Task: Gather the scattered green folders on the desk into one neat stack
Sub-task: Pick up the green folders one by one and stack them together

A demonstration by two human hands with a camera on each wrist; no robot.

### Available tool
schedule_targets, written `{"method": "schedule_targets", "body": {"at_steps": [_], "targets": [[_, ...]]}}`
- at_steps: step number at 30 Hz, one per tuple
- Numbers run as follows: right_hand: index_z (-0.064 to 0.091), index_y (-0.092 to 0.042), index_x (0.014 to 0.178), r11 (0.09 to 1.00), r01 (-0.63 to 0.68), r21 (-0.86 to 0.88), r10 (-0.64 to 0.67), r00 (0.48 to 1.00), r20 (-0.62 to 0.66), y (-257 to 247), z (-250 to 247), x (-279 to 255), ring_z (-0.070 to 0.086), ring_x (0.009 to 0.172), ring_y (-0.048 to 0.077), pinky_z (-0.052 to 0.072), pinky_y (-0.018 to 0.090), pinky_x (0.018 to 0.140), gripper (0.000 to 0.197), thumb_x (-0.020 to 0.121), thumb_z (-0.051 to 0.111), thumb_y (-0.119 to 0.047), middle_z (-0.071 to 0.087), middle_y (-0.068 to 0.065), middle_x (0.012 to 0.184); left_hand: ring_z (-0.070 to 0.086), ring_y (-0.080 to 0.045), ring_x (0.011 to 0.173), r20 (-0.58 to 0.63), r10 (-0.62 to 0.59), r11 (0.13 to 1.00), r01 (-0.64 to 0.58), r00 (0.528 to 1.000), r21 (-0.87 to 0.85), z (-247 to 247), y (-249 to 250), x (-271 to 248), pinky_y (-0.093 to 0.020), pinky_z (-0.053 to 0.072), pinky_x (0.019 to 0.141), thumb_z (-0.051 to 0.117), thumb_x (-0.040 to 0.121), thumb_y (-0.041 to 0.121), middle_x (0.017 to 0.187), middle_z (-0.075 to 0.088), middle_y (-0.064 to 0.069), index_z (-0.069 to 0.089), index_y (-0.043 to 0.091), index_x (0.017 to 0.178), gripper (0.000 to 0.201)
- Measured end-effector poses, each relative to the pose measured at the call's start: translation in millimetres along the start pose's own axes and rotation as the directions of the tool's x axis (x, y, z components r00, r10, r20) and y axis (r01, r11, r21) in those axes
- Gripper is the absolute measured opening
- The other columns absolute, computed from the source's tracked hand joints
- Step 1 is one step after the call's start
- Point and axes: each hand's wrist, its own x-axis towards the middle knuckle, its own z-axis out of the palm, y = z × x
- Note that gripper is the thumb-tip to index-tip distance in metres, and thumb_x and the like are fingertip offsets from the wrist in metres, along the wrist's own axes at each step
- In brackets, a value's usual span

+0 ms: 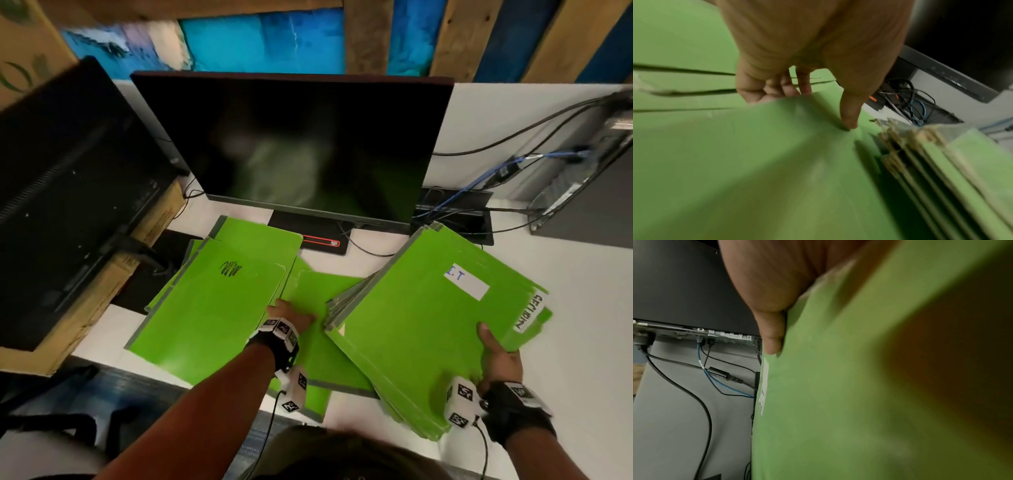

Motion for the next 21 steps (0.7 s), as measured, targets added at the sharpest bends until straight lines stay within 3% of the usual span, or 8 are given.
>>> {"method": "schedule_targets", "body": {"at_steps": [2,4,9,12,15,17,19,21], "targets": [[0.068,-0.031,0.112,1.0,-0.019,0.023,0.019,1.0,0.001,1.6,-1.5,4.4,0.066,0.102,0.03,0.048,0.057,0.092,0.076,0.041,0.086,-0.052,0.071,0.001,0.112,0.047,-0.029,0.13,0.061,0.065,0.998,-0.065,0.996,-0.015,-1.7,1.2,2.7,-0.034,0.042,0.104,0.062,0.082,0.054,0.142,0.046,-0.013,0.041,0.005,0.138,0.077],[0.068,-0.029,0.112,0.999,-0.031,0.036,0.03,0.999,0.026,-6.8,1.0,-2.6,0.066,0.102,0.032,0.048,0.057,0.09,0.072,0.044,0.085,-0.047,0.07,0.005,0.114,0.048,-0.027,0.13,0.08,0.133,0.99,-0.129,0.988,-0.05,-10.7,-1.4,5.2,-0.031,0.039,0.103,0.061,0.088,0.041,0.141,0.05,-0.012,0.042,0.003,0.137,0.064],[0.061,-0.024,0.123,0.999,-0.039,-0.015,0.04,0.997,0.061,-21.1,-1.4,-9.4,0.064,0.101,0.033,0.052,0.044,0.079,0.045,0.079,0.072,-0.03,0.066,0.008,0.118,0.04,-0.029,0.137,-0.133,0.207,0.961,-0.227,0.969,-0.159,-88.2,-21.0,21.7,-0.033,0.032,0.111,0.062,0.09,0.022,0.15,0.038,-0.014,0.025,0.008,0.149,0.071],[0.061,-0.031,0.117,0.992,-0.079,-0.102,0.086,0.994,0.064,-18.7,-3.5,-10.7,0.066,0.094,0.03,0.051,0.049,0.085,0.042,0.077,0.072,-0.038,0.067,0.006,0.114,0.041,-0.03,0.135,-0.168,0.277,0.95,-0.295,0.946,-0.099,-153.0,-38.6,35.4,-0.033,0.033,0.11,0.062,0.09,0.018,0.149,0.039,-0.015,0.025,0.009,0.149,0.069],[0.057,-0.026,0.122,0.975,-0.084,-0.208,0.102,0.992,0.077,-8.3,-7.3,-8.8,0.067,0.086,0.029,0.056,0.041,0.073,0.062,0.069,0.073,-0.055,0.068,0.008,0.112,0.05,-0.035,0.125,-0.226,0.327,0.945,-0.321,0.917,0.064,-196.4,-49.7,48.8,-0.04,0.039,0.107,0.066,0.087,0.023,0.138,0.051,-0.02,0.034,0.019,0.145,0.066],[0.055,-0.025,0.125,0.965,-0.079,-0.25,0.107,0.989,0.101,-4.8,-5.4,-14.1,0.066,0.089,0.028,0.053,0.039,0.075,0.073,0.065,0.072,-0.062,0.066,0.008,0.116,0.051,-0.037,0.119,-0.276,0.397,0.916,-0.355,0.876,0.189,-206.5,-49.8,53.9,-0.042,0.041,0.104,0.068,0.085,0.025,0.13,0.055,-0.018,0.039,0.026,0.142,0.064],[0.051,-0.018,0.132,0.968,-0.05,-0.244,0.083,0.989,0.126,-5.2,1.8,-25.6,0.062,0.085,0.022,0.045,0.029,0.067,0.055,0.084,0.064,-0.042,0.062,0.008,0.117,0.049,-0.035,0.117,-0.344,0.512,0.854,-0.423,0.788,0.301,-206.0,-47.2,53.7,-0.042,0.041,0.101,0.069,0.083,0.022,0.13,0.056,-0.012,0.044,0.027,0.14,0.062],[0.049,-0.011,0.134,0.971,-0.073,-0.226,0.11,0.982,0.154,-7.9,9.9,-34.1,0.063,0.074,0.019,0.04,0.026,0.061,0.044,0.091,0.057,-0.022,0.06,0.01,0.116,0.05,-0.034,0.117,-0.448,0.561,0.828,-0.483,0.696,0.285,-196.7,-50.3,54.4,-0.044,0.042,0.098,0.07,0.081,0.019,0.131,0.055,-0.009,0.05,0.027,0.135,0.059]]}}
